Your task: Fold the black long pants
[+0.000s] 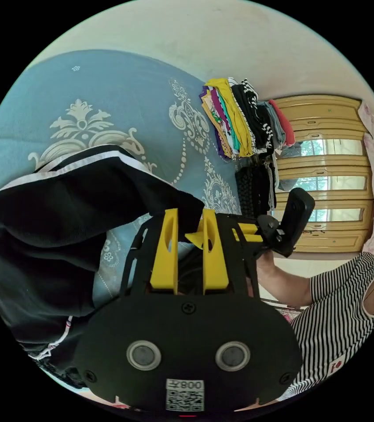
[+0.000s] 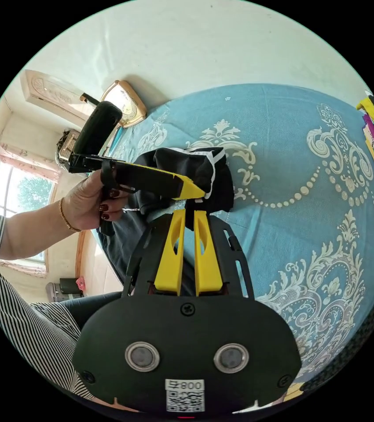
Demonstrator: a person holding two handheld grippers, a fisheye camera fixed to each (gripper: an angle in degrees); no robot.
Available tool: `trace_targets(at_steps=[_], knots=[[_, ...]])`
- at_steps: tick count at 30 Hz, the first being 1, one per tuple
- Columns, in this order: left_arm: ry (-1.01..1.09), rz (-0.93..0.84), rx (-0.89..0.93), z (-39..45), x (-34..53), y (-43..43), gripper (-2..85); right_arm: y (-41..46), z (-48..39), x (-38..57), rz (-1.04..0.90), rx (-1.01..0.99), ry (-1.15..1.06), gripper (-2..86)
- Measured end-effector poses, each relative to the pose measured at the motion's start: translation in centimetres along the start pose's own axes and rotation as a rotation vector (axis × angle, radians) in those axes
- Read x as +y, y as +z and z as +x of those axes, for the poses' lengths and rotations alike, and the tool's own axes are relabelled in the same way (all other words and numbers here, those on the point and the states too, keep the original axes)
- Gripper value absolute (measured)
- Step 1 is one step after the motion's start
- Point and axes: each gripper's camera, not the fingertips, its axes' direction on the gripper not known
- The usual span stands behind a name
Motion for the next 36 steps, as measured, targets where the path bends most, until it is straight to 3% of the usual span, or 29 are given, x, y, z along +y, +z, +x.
trace_targets(at_steps=[5,10,15,23,30,36], knots=[[-0.091,0.094,0.088,-3.1,2.4,-3.1,5.1,-0.2,0.7,0.3,0.034,-0.071,0.064,4.6],[-0.186,0.210,0.241,-6.0,5.1,-6.1,3.5,-2.3,5.7,2.1,0.142,-0.293,0.286,5.1],[-0.226,0.269,0.327,-7.8,6.7,-8.1,2.9,-3.3,9.2,2.9,0.199,-0.361,0.406,7.9],[-0.176,0.275,0.378,-7.8,7.5,-10.6,2.5,-1.6,12.0,0.3,0.102,-0.612,0.444,5.4],[-0.092,0.396,0.499,-6.4,6.7,-14.8,2.4,-6.1,12.9,0.5,0.313,-0.923,0.433,3.1],[0.131,0.383,0.546,-2.2,1.2,-16.5,2.6,-12.8,13.1,-1.4,0.500,-0.952,0.372,2.6]])
